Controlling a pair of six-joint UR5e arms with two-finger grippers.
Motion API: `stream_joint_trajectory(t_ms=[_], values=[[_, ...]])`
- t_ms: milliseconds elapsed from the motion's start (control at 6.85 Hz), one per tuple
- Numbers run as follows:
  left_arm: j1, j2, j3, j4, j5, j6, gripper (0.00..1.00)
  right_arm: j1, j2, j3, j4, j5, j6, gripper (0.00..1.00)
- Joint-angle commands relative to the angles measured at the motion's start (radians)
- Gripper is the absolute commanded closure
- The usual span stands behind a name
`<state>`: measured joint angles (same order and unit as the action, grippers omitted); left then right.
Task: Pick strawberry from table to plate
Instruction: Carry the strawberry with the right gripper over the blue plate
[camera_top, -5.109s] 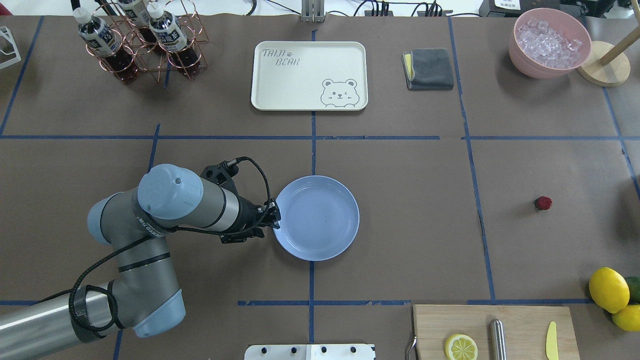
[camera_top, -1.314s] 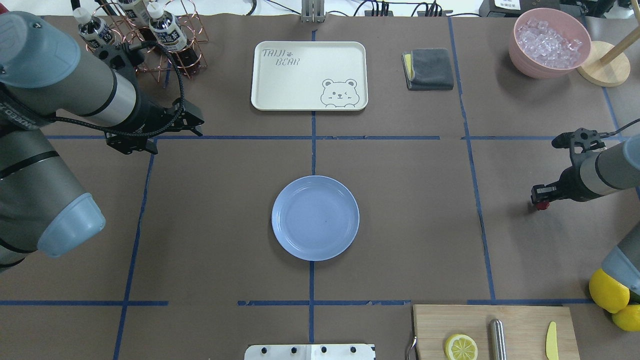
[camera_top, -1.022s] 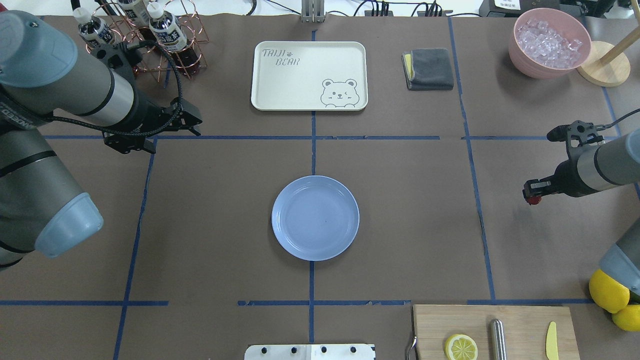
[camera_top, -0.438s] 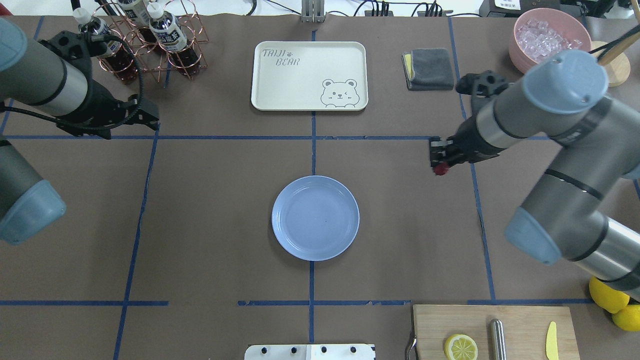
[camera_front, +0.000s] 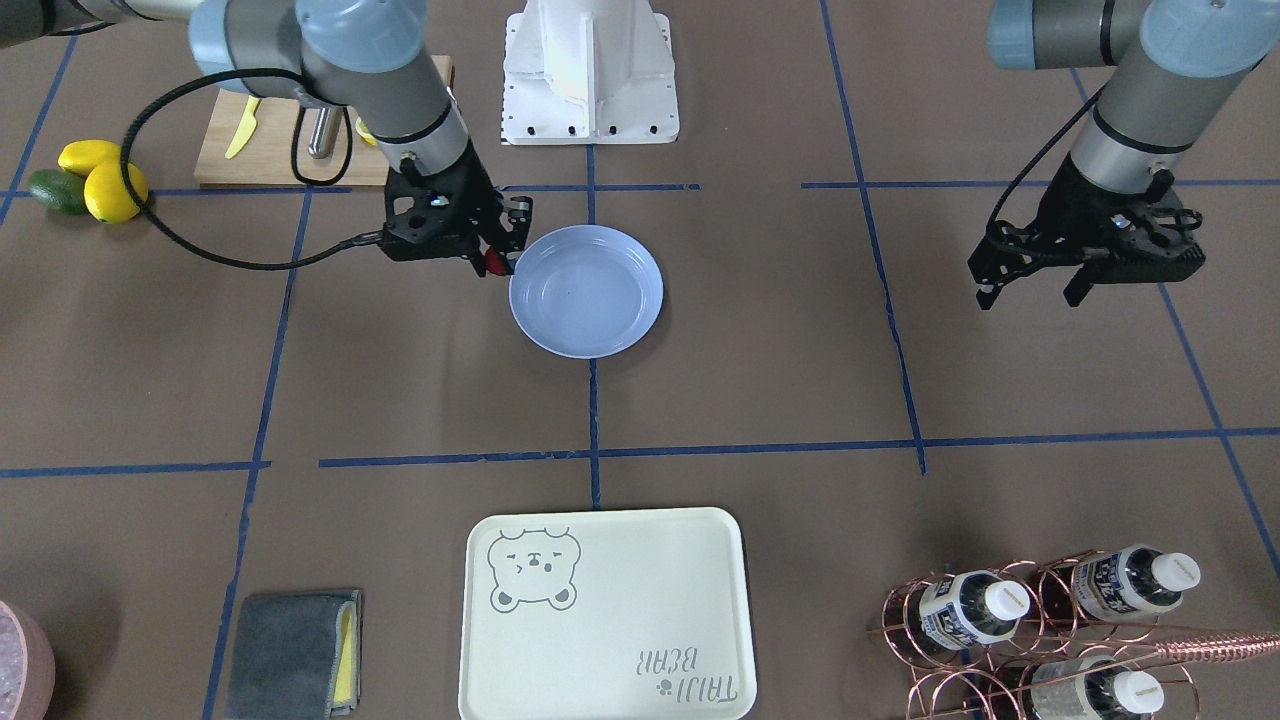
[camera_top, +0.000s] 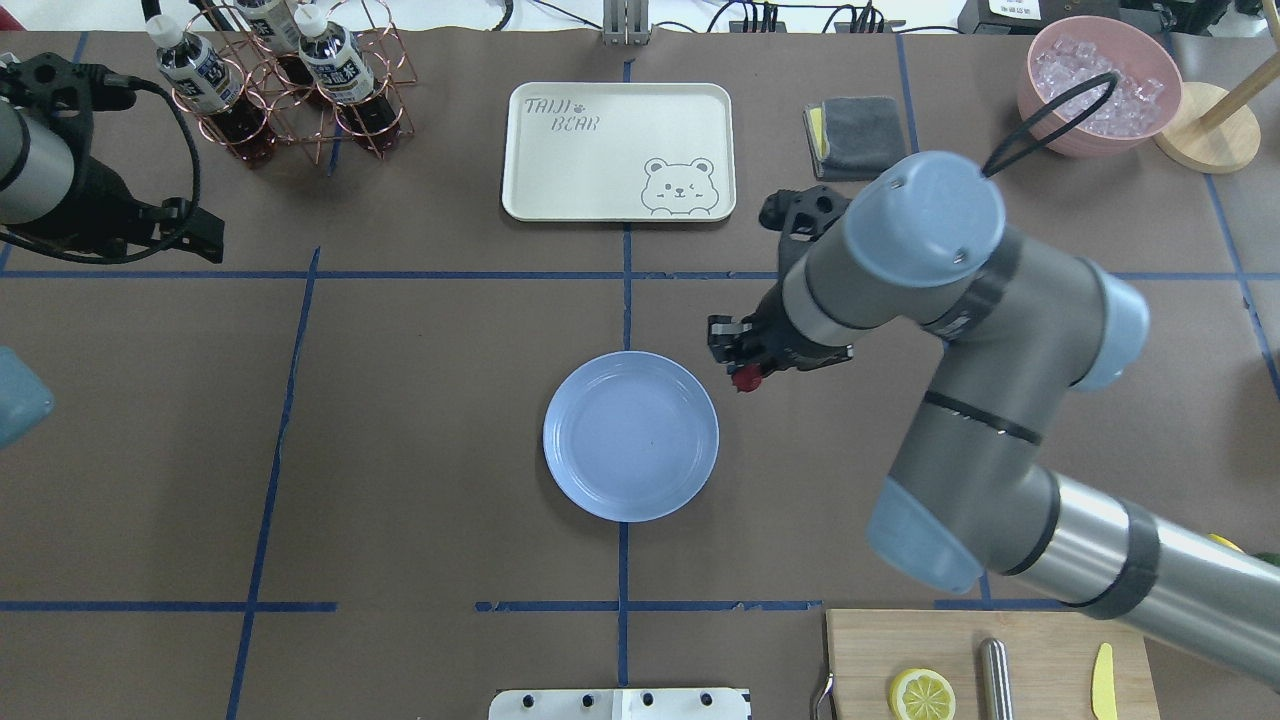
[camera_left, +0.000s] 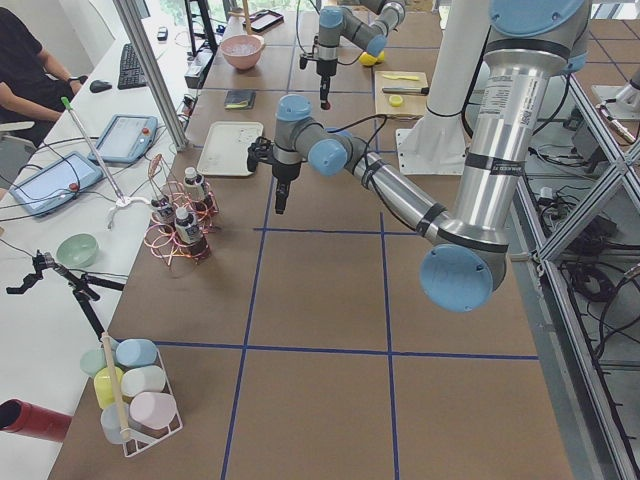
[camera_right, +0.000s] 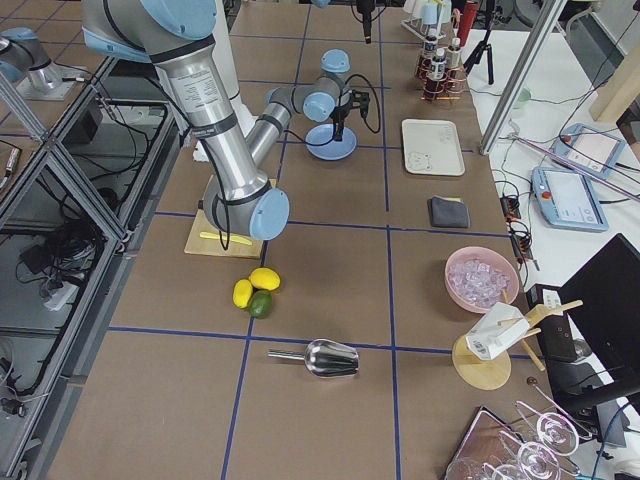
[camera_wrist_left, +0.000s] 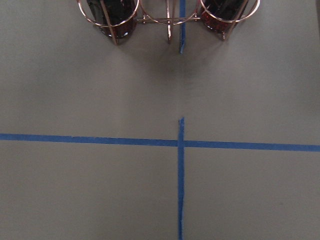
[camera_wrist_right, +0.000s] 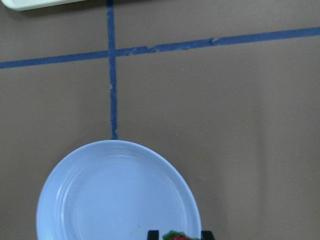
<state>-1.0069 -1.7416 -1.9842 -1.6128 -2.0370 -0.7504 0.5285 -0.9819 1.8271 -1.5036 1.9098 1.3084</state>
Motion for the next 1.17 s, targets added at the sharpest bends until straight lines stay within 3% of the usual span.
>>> stream_joint_trajectory(t_ms=[0, 438, 1022], values=[[-0.056, 0.043, 0.005, -0.002, 0.000, 0.135, 0.00, -0.077, 0.089, -0.148, 0.082, -0.066, 0.054, 1.00], [-0.062, 0.051, 0.007, -0.002, 0.000, 0.138, 0.00, -0.097, 0.133, -0.267, 0.157, -0.098, 0.072, 1.00], [-0.064, 0.051, 0.016, -0.002, 0.000, 0.138, 0.00, -0.117, 0.126, -0.285, 0.158, -0.098, 0.071, 1.00]])
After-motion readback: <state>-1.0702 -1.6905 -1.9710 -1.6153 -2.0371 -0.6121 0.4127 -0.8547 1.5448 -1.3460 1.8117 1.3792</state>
